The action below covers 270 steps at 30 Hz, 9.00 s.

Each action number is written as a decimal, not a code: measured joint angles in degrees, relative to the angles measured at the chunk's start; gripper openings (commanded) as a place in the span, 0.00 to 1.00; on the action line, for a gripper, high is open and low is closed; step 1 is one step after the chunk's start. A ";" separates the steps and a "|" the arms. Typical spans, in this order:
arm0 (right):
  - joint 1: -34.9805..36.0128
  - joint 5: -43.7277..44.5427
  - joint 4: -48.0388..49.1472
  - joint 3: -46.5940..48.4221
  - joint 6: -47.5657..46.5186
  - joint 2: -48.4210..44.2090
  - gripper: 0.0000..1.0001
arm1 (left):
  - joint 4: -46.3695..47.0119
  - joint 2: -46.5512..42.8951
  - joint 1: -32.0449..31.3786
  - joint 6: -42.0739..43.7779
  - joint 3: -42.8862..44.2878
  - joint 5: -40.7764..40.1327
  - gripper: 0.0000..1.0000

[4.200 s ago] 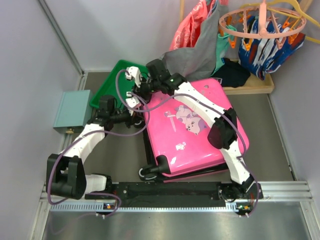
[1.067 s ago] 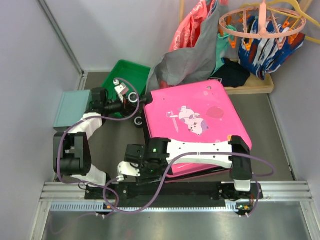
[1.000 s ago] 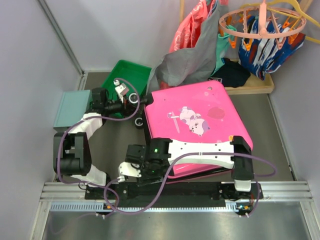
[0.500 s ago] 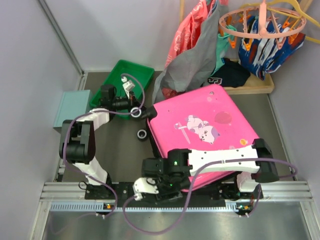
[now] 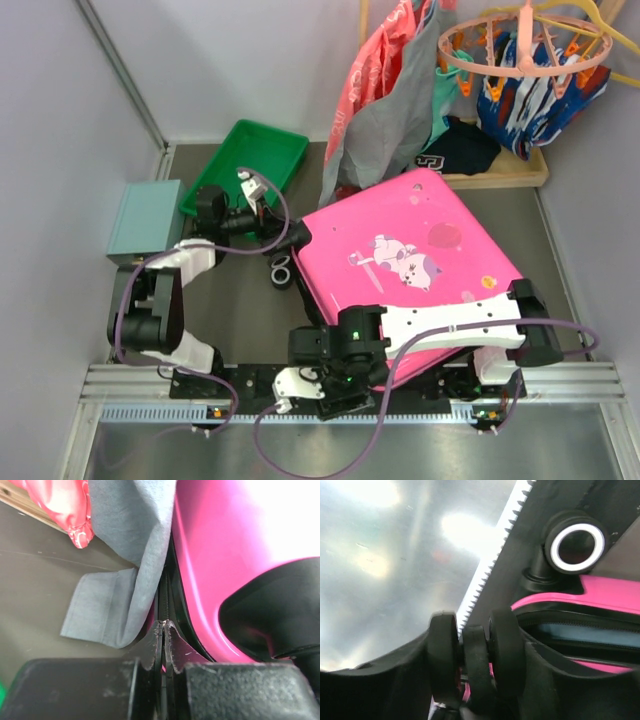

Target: Open, take out, and arrange the luggage

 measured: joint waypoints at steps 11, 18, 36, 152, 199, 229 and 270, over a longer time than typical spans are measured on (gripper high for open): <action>-1.09 0.26 -0.39 24.11 3.56 1.14 0.99 | 2.54 -5.44 0.87 3.61 -5.68 -1.84 0.00; -8.20 9.42 8.63 22.60 -4.13 -2.16 0.99 | 2.01 -9.42 1.88 4.55 -8.79 -1.77 0.00; -24.24 7.17 19.21 23.26 -30.23 13.55 0.98 | -34.03 -14.49 9.60 25.88 -3.41 7.41 0.00; -94.71 25.86 15.67 -25.46 57.92 -44.89 0.99 | -24.04 -22.80 -1.49 23.02 -8.55 -4.37 0.00; -93.79 30.14 21.29 -20.94 46.82 -36.24 0.99 | -16.11 -21.81 -11.56 14.05 5.60 -27.82 0.68; -93.57 25.22 22.23 -28.68 54.62 -44.41 0.99 | -65.35 -28.17 -25.94 18.01 15.13 -30.80 0.99; -90.09 18.67 26.69 -33.81 42.99 -54.38 0.92 | -74.44 -20.46 -30.38 17.16 22.08 -50.23 0.00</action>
